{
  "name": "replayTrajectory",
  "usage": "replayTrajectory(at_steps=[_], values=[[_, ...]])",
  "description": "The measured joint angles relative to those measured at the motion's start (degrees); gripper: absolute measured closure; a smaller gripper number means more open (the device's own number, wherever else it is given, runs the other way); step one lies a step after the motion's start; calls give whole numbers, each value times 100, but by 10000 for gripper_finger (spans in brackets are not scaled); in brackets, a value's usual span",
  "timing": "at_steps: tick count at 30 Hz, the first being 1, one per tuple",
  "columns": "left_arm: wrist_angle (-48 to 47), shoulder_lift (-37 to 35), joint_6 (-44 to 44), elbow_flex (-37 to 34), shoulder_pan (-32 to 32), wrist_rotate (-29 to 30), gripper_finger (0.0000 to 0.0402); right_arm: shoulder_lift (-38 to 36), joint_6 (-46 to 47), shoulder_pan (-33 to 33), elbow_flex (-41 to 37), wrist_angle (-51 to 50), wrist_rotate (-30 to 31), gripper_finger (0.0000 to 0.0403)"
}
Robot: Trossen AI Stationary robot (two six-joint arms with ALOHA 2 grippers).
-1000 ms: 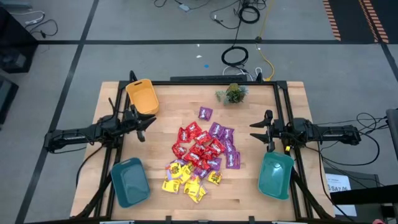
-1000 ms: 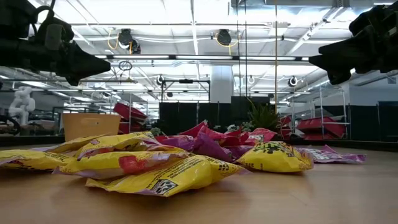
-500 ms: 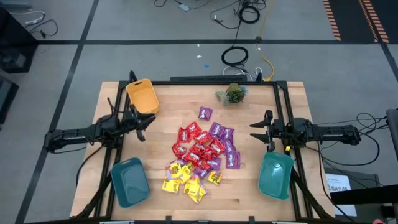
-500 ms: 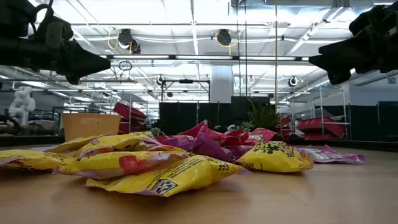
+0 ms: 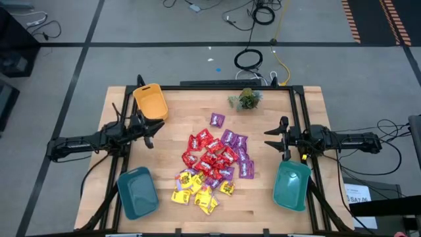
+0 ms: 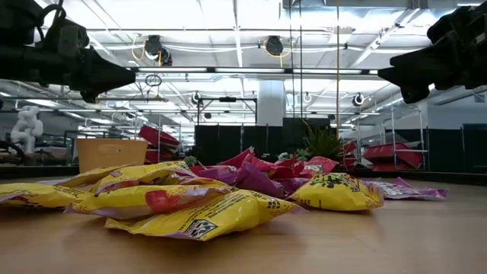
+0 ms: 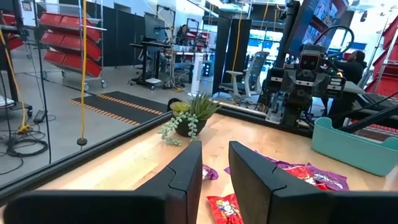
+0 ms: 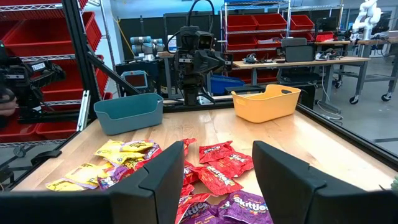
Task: Sort candy
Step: Adjust the yellow bin
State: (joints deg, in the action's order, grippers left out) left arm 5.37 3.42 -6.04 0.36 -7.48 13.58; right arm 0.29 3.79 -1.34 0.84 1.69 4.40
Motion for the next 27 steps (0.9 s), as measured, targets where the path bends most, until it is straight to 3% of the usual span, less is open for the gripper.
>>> replayTrajectory(at_steps=[11, 22, 27], values=[[22, 0, -106, 0, 2, 734, 219, 0, 0, 2, 0, 0, 0, 220], [61, -1, -350, 4, 0, 836, 214, -1, 1, 1, 0, 0, 0, 220], [-42, 3, -990, 24, -14, 1631, 214, 0, 0, 0, 0, 0, 0, 220]])
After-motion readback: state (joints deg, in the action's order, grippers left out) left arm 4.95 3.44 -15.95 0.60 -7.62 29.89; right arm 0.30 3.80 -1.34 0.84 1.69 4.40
